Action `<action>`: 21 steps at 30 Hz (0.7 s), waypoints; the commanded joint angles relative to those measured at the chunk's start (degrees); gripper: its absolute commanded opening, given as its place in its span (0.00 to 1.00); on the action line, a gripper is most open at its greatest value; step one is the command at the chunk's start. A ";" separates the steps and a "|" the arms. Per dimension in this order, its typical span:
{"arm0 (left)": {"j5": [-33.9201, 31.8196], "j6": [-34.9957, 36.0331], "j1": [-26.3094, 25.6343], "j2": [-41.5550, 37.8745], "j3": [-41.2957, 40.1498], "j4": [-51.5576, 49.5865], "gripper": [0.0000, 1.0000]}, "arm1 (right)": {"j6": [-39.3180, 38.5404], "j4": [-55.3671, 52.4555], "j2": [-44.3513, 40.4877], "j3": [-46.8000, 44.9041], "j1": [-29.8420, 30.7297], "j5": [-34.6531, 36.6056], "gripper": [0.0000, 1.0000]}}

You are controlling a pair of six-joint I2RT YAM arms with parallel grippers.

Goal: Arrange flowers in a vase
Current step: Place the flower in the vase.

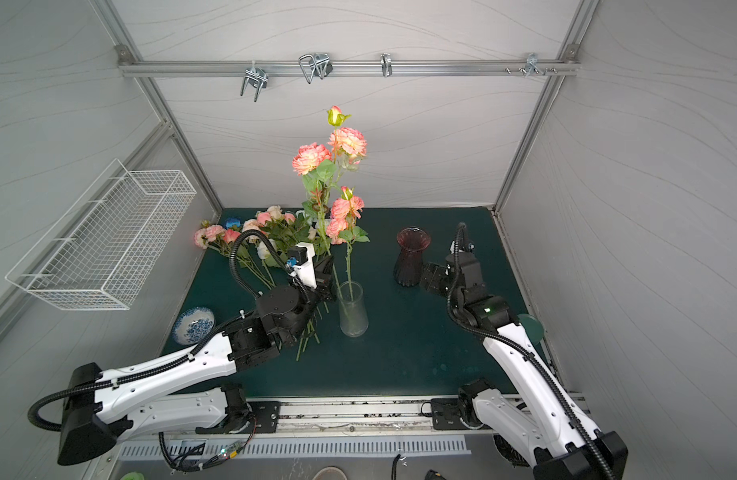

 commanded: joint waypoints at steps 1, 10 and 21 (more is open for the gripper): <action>-1.66 -2.14 -0.85 -0.33 -0.55 -0.88 0.04 | 0.69 -1.06 -1.16 -0.63 -0.21 0.31 0.83; -3.71 -3.81 -2.82 -0.57 -2.23 -3.39 0.23 | 0.66 -1.14 -1.44 -0.71 -0.13 0.08 0.82; -5.65 -6.06 -3.97 -3.70 -3.55 -6.68 0.42 | 0.49 -1.58 -2.37 -1.06 -0.11 -0.24 0.85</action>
